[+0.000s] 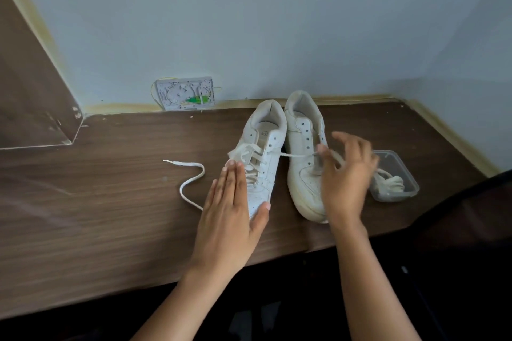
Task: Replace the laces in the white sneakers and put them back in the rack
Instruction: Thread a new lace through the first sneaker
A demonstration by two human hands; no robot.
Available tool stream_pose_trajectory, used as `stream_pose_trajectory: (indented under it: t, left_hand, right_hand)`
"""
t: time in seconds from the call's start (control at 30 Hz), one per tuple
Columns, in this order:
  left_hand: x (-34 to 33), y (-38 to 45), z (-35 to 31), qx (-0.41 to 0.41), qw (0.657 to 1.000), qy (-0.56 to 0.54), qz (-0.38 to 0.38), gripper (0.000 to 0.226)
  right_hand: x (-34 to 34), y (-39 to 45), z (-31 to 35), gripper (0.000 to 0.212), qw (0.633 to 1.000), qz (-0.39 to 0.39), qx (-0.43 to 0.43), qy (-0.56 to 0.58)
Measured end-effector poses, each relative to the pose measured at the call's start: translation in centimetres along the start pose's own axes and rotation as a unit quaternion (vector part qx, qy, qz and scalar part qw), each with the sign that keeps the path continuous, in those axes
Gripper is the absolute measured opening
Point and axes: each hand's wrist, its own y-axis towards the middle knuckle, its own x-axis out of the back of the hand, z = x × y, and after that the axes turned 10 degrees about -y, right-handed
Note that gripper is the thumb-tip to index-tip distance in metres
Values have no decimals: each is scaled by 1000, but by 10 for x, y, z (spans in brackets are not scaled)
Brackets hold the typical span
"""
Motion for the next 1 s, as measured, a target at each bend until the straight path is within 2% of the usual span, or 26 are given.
stream_pose_trajectory:
  t: [0.07, 0.13, 0.23, 0.3, 0.4, 0.5, 0.57, 0.63, 0.73, 0.83, 0.93, 1.0]
  left_hand:
    - [1, 1, 1, -5, 1000, -17, 5, 82]
    - [1, 2, 2, -3, 1000, -30, 7, 84]
    - [-1, 2, 3, 1, 999, -39, 6, 84]
    - [-1, 1, 3, 3, 1000, -26, -2, 83]
    - [1, 0, 1, 4, 1000, -9, -1, 80]
    - [4, 0, 0, 8, 1000, -16, 17, 80]
    - [5, 0, 0, 12, 999, -26, 23, 81]
    - [6, 0, -1, 14, 999, -32, 24, 81]
    - [9, 2, -3, 16, 998, -62, 0, 79]
    - [14, 8, -2, 43, 992, -119, -25, 79]
    - [17, 11, 1, 75, 986, -150, 11, 83]
    - [17, 12, 1, 97, 980, -170, 41, 81]
  right_hand:
    - [-9, -8, 15, 33, 995, 34, 91, 6]
    - [-18, -18, 27, 24, 986, 69, 148, 29]
    - [-27, -29, 34, 5, 979, 106, 162, 60]
    - [-25, -25, 33, 7, 981, 98, 156, 61]
    - [-12, -8, 18, 12, 994, 37, 91, 52]
    - [6, 9, -4, 12, 996, -20, -34, 78]
    - [14, 14, -13, 5, 991, -29, -98, 84]
    - [14, 14, -14, 7, 992, -15, -104, 65]
    - [8, 6, -5, 22, 996, 29, -43, 74]
    - [-1, -2, 8, 24, 994, 73, 47, 67]
    - [-12, -13, 22, 23, 980, 138, 132, 54]
    - [-19, -19, 26, 16, 974, 152, 164, 42]
